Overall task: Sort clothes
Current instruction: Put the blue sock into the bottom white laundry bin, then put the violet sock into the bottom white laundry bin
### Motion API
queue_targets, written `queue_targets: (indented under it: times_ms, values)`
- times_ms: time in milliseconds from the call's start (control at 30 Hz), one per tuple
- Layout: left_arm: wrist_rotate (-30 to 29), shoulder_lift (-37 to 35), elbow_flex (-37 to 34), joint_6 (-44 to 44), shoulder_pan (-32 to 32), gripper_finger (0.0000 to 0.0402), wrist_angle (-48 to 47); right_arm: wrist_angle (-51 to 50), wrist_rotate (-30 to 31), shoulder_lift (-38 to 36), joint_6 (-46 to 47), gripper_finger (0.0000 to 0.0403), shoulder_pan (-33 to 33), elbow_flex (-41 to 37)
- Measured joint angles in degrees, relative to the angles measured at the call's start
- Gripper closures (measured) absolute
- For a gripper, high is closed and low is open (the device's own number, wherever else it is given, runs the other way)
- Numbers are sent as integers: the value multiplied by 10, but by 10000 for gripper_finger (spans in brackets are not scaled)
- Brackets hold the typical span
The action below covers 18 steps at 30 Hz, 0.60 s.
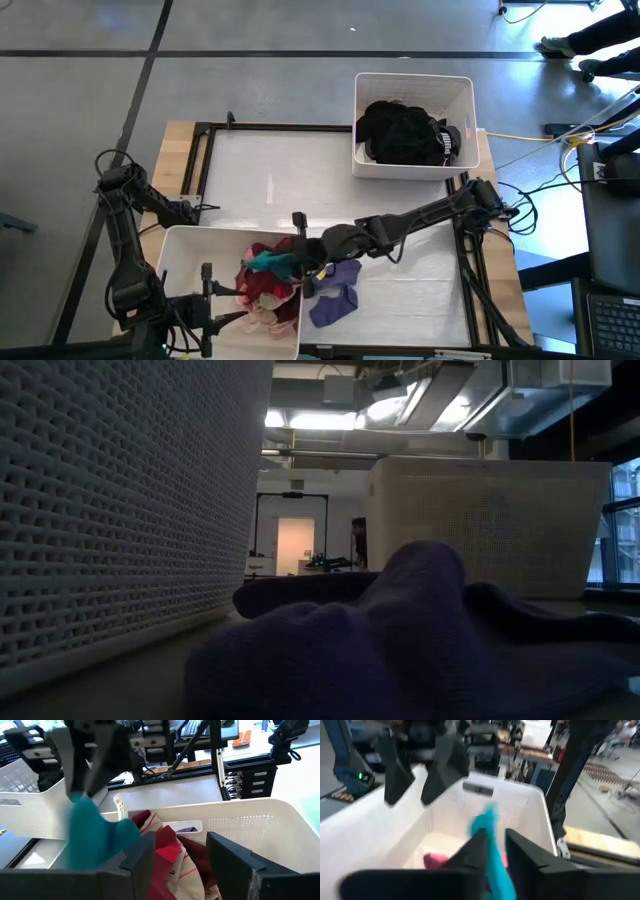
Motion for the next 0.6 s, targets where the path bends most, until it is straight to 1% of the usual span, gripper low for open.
queue_targets:
  times_ms: [200,300,433,600]
  values:
    - [0,0,0,0,4,233,0,-75,0,0,0,213,14,0]
    - [0,0,0,0,4,233,0,-117,3,-10,-3,167,27,0]
    - [0,0,0,0,4,233,0,-180,37,-43,2,135,53,0]
    - [0,0,0,-1,4,233,0,-282,94,-78,36,128,105,0]
